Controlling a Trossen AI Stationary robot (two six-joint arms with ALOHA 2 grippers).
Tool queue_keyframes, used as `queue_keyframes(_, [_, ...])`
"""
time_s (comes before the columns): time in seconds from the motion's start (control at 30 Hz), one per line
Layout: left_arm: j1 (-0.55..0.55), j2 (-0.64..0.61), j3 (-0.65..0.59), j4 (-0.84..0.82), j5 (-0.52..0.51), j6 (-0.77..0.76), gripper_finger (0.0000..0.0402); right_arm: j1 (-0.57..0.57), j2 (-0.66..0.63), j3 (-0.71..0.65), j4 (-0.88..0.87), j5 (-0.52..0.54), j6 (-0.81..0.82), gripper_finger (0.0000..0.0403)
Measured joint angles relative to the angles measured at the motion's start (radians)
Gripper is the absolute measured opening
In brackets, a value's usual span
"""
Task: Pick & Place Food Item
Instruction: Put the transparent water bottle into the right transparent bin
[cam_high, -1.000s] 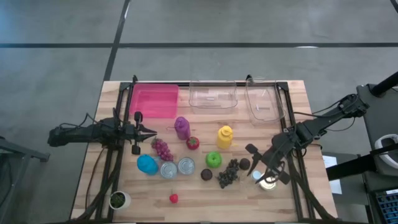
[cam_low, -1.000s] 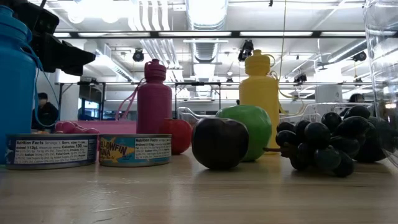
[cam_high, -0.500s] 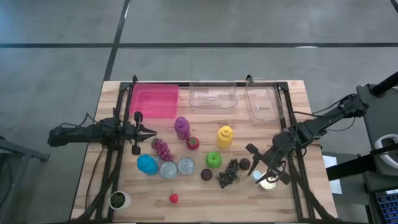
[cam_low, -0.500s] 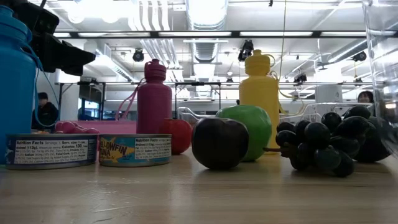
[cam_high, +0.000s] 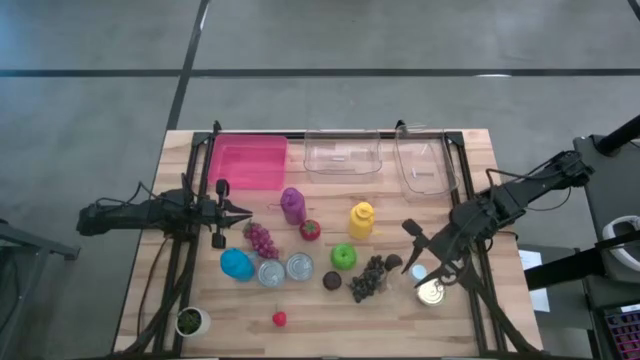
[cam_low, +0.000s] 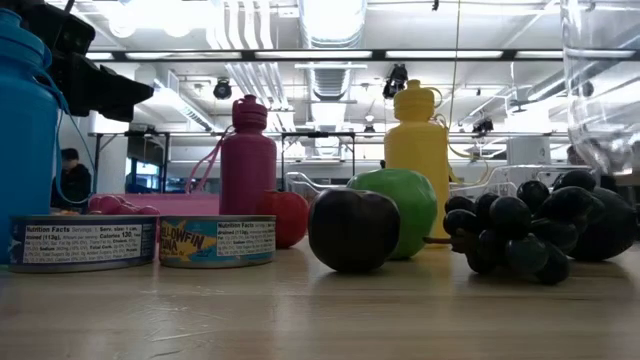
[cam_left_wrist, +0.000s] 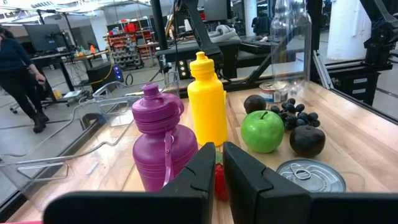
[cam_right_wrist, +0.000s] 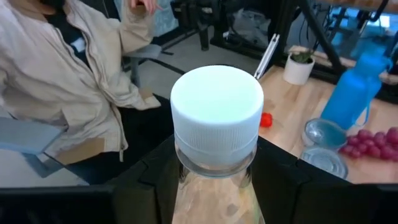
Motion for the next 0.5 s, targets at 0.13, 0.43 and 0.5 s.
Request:
queue_keyframes(0.13, [0.0, 0.0, 0.0, 0.0, 0.0, 0.0, 0.0035, 0.0, -0.002, 0.047, -0.019, 0.006, -0.045, 0.0155])
queue_keyframes(0.43, [0.0, 0.0, 0.0, 0.0, 0.0, 0.0, 0.0035, -0.003, -0.002, 0.188, -0.121, 0.183, -0.035, 0.0155])
queue_keyframes(0.5, [0.0, 0.0, 0.0, 0.0, 0.0, 0.0, 0.0035, -0.006, -0.003, 0.22, -0.138, 0.196, -0.028, 0.0154])
